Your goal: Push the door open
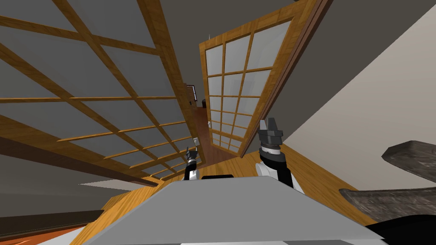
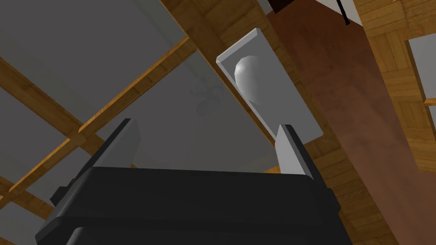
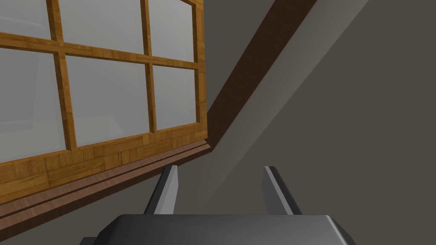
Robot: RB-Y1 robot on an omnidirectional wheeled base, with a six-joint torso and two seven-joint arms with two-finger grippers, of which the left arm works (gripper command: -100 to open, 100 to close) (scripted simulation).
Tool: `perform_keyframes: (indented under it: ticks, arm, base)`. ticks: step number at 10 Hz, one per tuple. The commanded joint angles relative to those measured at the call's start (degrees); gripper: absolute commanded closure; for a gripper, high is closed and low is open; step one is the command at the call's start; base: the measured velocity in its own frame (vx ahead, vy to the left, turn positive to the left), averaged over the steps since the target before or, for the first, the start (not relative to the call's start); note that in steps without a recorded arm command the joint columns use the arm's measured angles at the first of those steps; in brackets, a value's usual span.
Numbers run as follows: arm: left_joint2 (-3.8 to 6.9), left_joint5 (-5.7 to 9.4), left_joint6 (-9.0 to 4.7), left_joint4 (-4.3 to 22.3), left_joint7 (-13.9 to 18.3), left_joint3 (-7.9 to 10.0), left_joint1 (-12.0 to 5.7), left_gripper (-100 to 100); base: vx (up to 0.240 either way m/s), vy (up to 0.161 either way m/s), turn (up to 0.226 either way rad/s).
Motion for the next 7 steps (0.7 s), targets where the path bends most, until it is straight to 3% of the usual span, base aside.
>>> perform_keyframes:
  ticks: [1, 2, 4, 7]
  arm:
    - [-0.32, 1.34, -0.01, 0.13, 2.86, -0.59, -0.13, -100]
    - [-0.32, 1.34, -0.01, 0.13, 3.17, -0.59, -0.13, -100]
    - [-0.88, 3.53, -0.02, 0.41, 6.9, -1.53, -0.41, -100]
    - [-1.17, 4.5, -0.02, 0.53, 10.01, -1.95, -0.53, -100]
  base:
    - [-0.031, 0.002, -0.028]
    - [-0.022, 0.003, -0.018]
    - [-0.033, 0.004, -0.049]
    - [-0.025, 0.005, -0.019]
